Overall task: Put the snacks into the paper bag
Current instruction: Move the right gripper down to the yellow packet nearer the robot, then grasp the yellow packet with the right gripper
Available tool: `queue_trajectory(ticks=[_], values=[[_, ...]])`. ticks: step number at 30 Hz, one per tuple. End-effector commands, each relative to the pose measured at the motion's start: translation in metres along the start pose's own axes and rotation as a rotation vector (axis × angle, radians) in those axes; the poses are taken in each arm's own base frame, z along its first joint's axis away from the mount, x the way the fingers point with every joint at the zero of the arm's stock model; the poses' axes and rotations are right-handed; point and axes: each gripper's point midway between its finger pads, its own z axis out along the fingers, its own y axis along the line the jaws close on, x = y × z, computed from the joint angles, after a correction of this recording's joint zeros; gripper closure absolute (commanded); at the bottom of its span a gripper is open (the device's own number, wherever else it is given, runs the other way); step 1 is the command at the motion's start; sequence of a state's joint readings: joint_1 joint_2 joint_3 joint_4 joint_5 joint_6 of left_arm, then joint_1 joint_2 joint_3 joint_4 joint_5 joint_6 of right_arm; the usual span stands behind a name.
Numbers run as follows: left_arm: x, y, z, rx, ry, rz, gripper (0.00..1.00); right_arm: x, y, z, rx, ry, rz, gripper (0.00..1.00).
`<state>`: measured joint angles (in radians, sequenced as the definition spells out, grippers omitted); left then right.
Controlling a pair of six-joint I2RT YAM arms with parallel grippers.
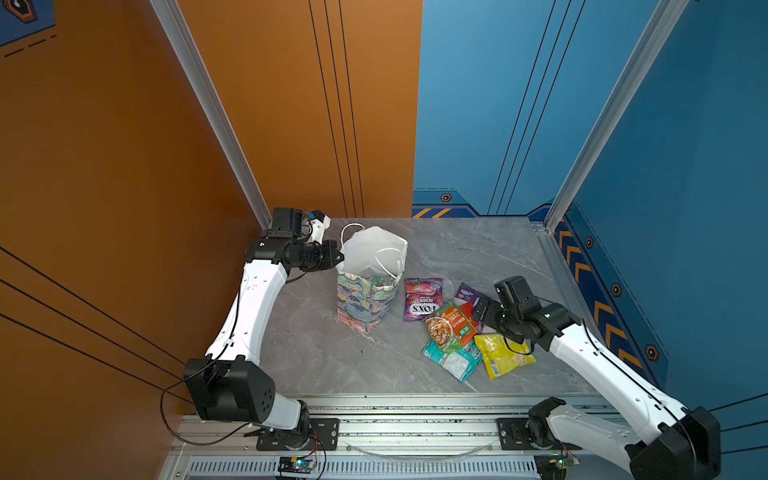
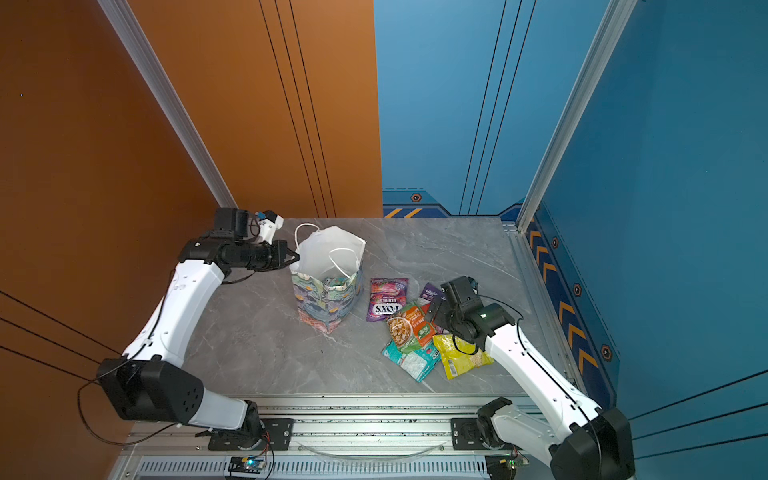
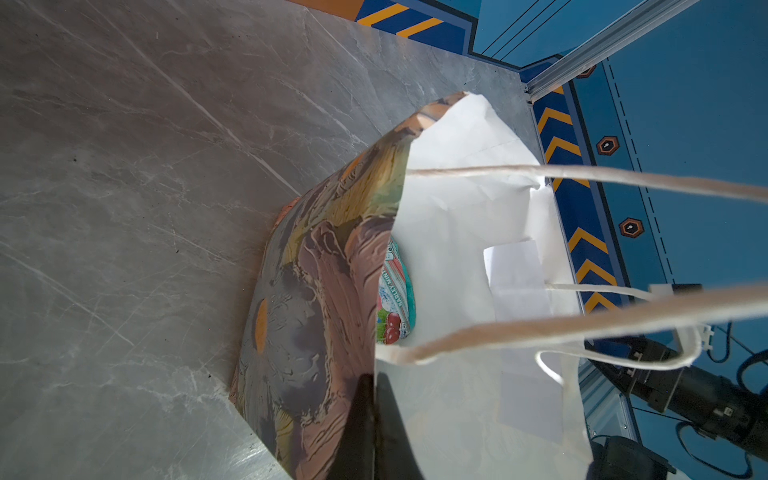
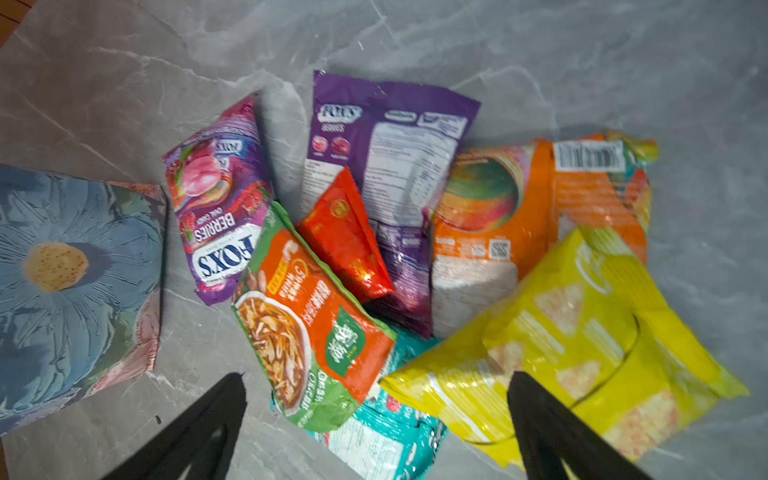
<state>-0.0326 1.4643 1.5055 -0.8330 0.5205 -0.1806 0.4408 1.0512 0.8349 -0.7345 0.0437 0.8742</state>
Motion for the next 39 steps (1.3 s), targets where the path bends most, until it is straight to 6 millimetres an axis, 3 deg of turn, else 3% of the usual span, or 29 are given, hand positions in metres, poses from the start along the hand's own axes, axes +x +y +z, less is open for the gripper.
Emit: queue_trajectory(ticks=[1, 9, 13, 21, 28, 39], values=[[-0.002, 0.002, -0.005, -0.015, -0.021, 0.011, 1.00, 0.016, -0.032, -0.002, 0.080, -0.014, 0.102, 0.00], [-0.002, 0.003, -0.002, -0.007, -0.021, 0.012, 1.00, 0.044, -0.071, -0.008, 0.202, 0.010, 0.128, 0.00], [-0.002, 0.003, -0.002, -0.009, -0.024, 0.016, 1.00, 0.066, -0.082, 0.000, 0.222, 0.055, 0.160, 0.00], [-0.004, 0.001, -0.003, 0.002, -0.030, 0.016, 1.00, 0.080, -0.075, 0.027, 0.109, 0.053, 0.235, 0.00], [-0.003, 0.000, -0.003, 0.004, -0.030, 0.013, 1.00, 0.071, -0.059, 0.043, -0.015, 0.004, 0.254, 0.00], [-0.003, 0.000, -0.002, 0.011, -0.025, 0.010, 1.00, 0.030, -0.022, 0.032, -0.086, -0.091, 0.105, 0.06]])
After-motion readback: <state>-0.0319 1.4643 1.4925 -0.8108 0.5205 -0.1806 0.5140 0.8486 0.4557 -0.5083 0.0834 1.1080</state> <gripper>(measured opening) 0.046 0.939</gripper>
